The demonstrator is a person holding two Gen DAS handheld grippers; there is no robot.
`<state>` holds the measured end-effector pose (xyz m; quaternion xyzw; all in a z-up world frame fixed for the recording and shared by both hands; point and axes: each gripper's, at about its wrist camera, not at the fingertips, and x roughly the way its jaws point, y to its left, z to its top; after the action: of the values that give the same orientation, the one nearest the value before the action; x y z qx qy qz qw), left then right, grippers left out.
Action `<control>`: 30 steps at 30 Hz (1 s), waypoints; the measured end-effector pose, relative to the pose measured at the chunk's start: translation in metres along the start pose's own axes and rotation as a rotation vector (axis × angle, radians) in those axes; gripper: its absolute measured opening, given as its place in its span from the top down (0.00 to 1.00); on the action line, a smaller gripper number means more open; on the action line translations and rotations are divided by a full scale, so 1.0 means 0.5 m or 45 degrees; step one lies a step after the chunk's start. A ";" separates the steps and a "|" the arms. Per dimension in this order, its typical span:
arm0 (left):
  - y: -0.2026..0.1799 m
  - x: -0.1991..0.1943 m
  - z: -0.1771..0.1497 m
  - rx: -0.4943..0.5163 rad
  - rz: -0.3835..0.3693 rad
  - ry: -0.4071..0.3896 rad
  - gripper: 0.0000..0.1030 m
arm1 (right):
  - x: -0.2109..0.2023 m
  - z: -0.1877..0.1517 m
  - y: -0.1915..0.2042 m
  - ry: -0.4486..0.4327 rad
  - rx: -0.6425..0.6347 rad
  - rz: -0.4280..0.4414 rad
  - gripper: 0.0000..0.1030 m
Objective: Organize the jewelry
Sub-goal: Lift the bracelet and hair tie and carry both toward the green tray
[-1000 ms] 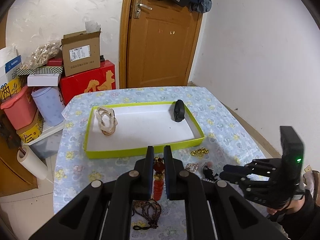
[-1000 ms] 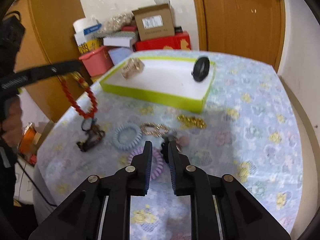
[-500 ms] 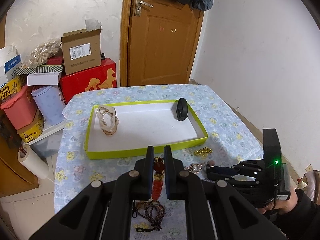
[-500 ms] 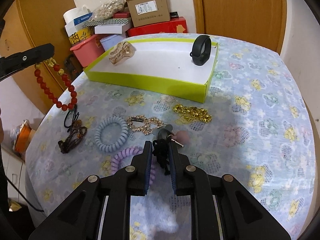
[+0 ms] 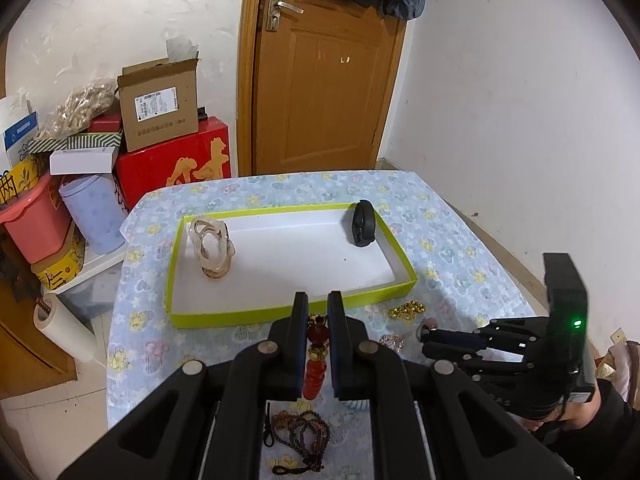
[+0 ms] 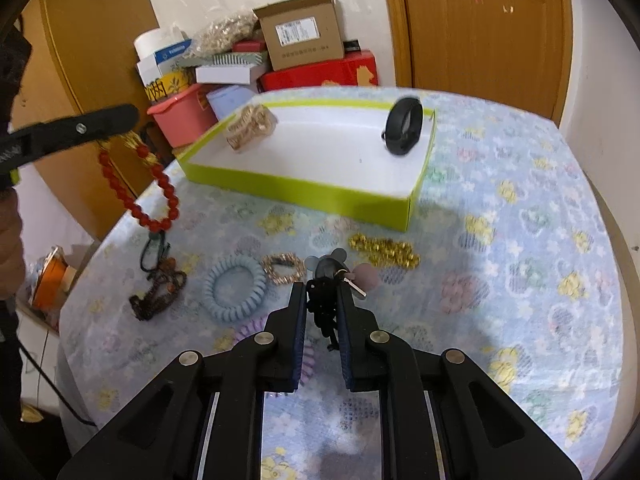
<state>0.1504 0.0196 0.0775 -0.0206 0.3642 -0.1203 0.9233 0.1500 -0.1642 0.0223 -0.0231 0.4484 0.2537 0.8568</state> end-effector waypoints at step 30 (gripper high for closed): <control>0.091 0.076 0.119 -0.013 0.058 -0.017 0.91 | 0.026 0.178 -0.038 -0.114 -0.015 -0.019 0.86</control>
<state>0.2271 0.0518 0.0900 -0.0179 0.3591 -0.0973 0.9280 0.2320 -0.1517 0.0614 -0.0202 0.4079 0.2508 0.8777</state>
